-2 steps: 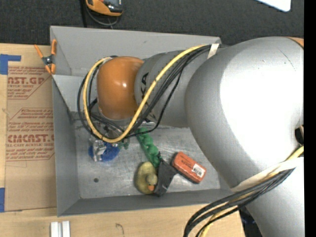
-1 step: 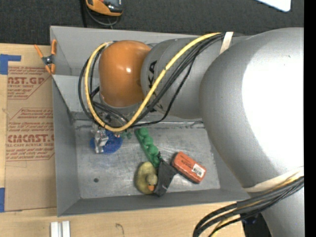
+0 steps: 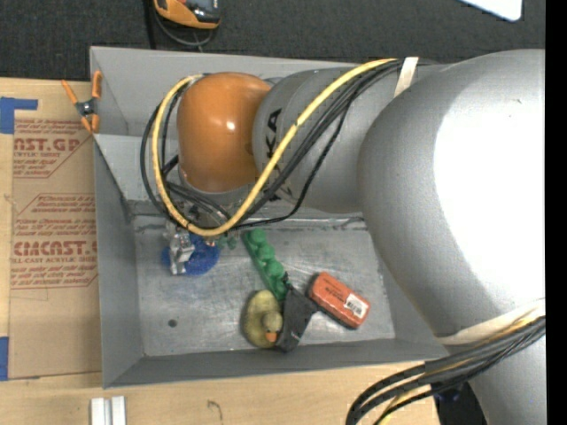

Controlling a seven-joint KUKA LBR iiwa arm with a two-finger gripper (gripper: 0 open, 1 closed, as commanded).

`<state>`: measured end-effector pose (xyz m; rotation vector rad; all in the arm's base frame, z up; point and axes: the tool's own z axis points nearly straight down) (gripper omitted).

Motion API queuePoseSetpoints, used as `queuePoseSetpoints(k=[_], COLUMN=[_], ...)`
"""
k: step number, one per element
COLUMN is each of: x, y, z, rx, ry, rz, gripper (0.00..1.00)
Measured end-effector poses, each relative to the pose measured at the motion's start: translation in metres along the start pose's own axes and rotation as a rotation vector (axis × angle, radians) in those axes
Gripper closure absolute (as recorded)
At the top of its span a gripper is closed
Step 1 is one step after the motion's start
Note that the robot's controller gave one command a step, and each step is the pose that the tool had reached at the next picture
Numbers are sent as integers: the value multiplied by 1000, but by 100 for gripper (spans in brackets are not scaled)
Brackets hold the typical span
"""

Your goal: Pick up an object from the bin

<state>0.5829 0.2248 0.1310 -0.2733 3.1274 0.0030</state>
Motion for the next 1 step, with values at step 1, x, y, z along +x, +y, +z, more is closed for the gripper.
queuePoseSetpoints(k=[1], x=[-4], y=[11], z=[-116], rx=[0], ry=[-1], rz=[8], gripper=[100])
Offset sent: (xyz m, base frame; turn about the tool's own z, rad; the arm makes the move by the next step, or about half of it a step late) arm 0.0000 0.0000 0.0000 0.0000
